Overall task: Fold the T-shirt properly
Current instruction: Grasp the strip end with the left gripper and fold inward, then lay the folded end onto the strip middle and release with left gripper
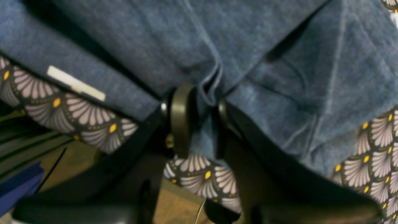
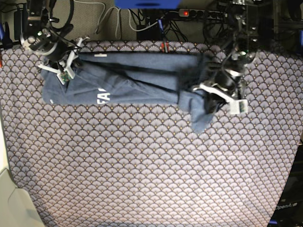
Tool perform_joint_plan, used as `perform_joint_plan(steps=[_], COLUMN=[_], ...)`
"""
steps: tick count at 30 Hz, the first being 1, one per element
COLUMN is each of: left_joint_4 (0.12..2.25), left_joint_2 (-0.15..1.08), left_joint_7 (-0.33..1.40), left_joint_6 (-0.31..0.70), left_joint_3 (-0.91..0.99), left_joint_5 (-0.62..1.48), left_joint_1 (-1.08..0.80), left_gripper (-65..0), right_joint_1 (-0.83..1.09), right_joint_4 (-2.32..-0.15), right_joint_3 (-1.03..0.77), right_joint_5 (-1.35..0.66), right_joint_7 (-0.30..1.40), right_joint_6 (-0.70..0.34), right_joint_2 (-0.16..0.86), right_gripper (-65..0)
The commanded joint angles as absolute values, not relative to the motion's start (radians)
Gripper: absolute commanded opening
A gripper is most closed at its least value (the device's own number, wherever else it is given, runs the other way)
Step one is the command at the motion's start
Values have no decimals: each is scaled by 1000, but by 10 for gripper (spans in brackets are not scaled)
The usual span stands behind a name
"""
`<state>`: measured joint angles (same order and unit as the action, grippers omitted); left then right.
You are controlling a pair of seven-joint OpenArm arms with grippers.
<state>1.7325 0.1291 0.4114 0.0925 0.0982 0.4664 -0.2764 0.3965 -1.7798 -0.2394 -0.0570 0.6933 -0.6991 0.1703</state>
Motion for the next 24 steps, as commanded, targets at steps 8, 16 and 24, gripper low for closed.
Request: perform_joint_plan(steps=[8, 16, 24], left_joint_4=[1794, 1773, 1679], left_joint_2=[39, -2, -45], left_joint_7=[487, 479, 479], left_joint_6=[94, -77, -84], left_joint_3=[-62, -280, -392], left_joint_5=[469, 331, 318], left_joint_1=[-246, -242, -153], left_gripper=[-645, -645, -645], right_joint_1=[394, 383, 384], right_joint_4=[-1794, -1791, -1791], right_joint_3=[-243, -243, -243], right_joint_5=[-61, -59, -59], right_joint_7=[676, 676, 676], right_joint_6=[-698, -698, -698], right_joint_2=[182, 183, 183], right_gripper=[-518, -518, -518])
